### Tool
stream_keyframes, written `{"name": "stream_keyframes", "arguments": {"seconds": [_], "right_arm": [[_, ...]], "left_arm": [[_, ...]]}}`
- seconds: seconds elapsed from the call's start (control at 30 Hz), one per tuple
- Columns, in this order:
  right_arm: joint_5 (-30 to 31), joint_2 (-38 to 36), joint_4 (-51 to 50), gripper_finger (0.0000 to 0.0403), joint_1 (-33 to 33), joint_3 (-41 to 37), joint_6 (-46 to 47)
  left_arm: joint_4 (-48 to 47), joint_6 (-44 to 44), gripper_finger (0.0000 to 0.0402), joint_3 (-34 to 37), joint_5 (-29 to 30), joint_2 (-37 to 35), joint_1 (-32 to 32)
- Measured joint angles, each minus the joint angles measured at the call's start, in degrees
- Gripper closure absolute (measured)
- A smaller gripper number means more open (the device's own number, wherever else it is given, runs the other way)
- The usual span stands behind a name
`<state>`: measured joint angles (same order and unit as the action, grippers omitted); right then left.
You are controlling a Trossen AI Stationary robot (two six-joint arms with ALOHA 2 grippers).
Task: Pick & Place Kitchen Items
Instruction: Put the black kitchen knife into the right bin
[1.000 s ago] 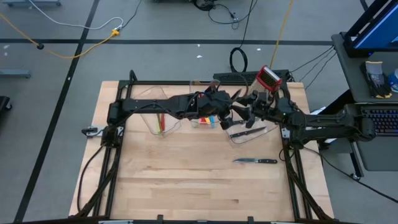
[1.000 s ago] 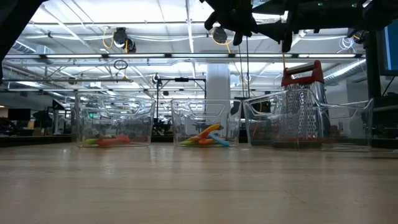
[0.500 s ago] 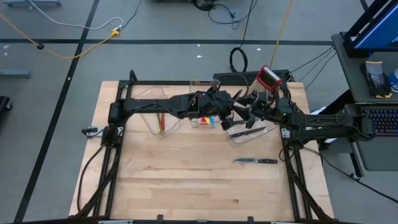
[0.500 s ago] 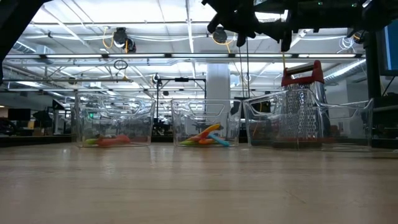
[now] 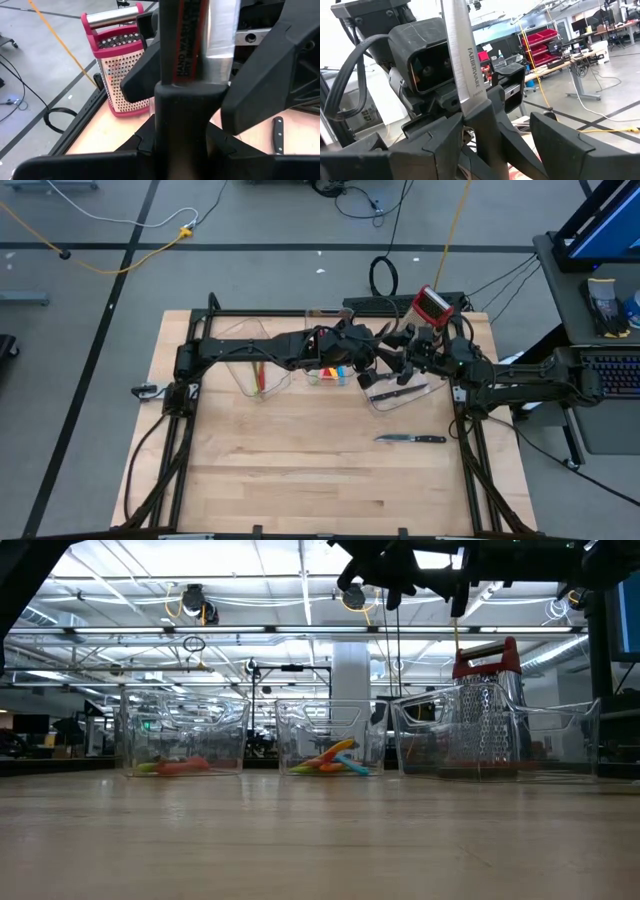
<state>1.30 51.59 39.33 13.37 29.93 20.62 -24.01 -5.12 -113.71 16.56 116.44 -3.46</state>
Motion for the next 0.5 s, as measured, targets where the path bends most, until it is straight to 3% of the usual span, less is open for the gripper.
{"name": "stream_keyframes", "arguments": {"seconds": [0.2, 0.5], "right_arm": [[0.7, 0.0, 0.0, 0.0179, 0.0, 0.0, 0.8], [8.0, 2.7, 0.1, 0.0179, -0.1, 0.6, 5.5]], "left_arm": [[0.4, -0.1, 0.0318, 0.0, 0.0, 0.0, 0.2], [2.3, 1.4, 0.0318, -0.1, 1.6, 2.0, 0.9]]}}
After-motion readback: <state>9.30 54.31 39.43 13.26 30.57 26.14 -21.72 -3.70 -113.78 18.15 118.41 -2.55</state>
